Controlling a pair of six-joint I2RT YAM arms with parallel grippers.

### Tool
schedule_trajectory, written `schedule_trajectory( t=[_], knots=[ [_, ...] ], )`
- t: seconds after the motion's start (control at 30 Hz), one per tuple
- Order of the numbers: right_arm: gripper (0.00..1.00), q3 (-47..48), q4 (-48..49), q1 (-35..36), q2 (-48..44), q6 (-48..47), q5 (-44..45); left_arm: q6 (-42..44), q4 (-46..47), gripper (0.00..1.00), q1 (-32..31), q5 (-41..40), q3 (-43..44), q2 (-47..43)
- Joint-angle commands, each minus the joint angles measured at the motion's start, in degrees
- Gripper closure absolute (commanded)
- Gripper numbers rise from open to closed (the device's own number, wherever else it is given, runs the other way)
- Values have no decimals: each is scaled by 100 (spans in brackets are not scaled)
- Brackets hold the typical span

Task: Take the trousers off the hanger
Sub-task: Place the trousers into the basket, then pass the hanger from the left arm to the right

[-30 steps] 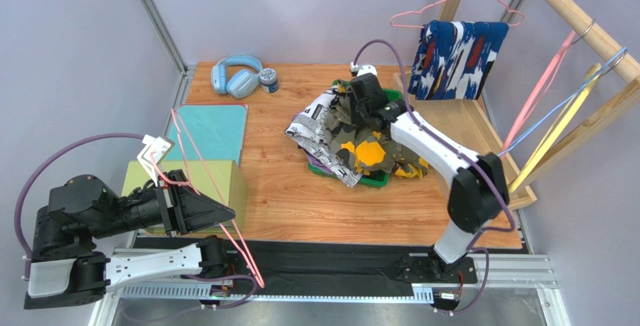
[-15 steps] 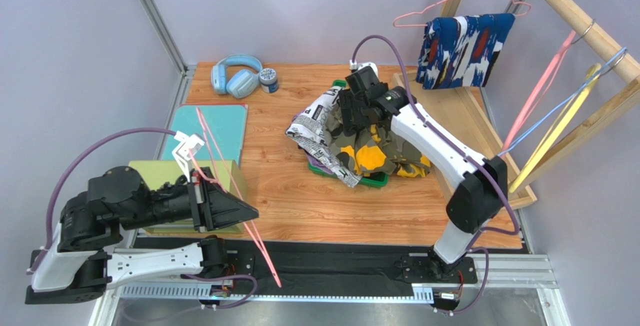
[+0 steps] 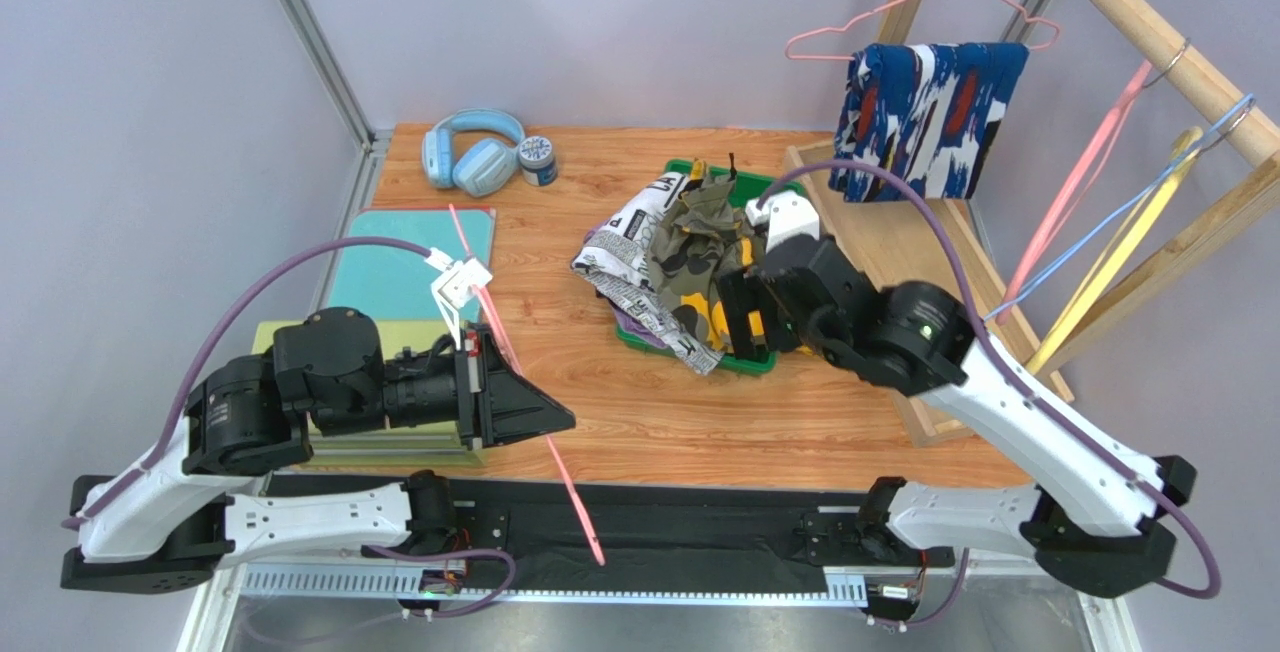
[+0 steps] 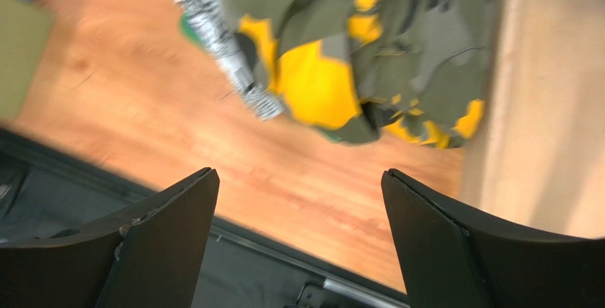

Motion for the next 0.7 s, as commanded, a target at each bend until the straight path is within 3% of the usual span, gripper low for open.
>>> schedule_trajectory(
  t=[0.0,0.1,0.13,0.17,0.23,0.5,0.67],
  knots=[
    [10,-343,9,631,-750,459,-914,189,555,100,-13,234,198,212],
    [18,-948,1237,1036,-1504,898,-2748,225,739,100,-21,356,206,378],
    [22,-1168,1693,1107,-1674,1065,-3737,233,809,100,-13,409,224,414],
    [29,-1631,2594,1186,-1823,1466,-4155,242,836,100,-13,427,233,492],
    [32,-1890,3216,1494,-2044,1777,-4685,242,924,100,-13,497,259,572],
    [26,-1619,4176,3144,-1562,1657,-4143,111,1293,100,-13,577,92,748],
    [30,-1512,4412,3376,-1298,1558,-3624,-56,1627,100,-13,743,-39,757]
  ],
)
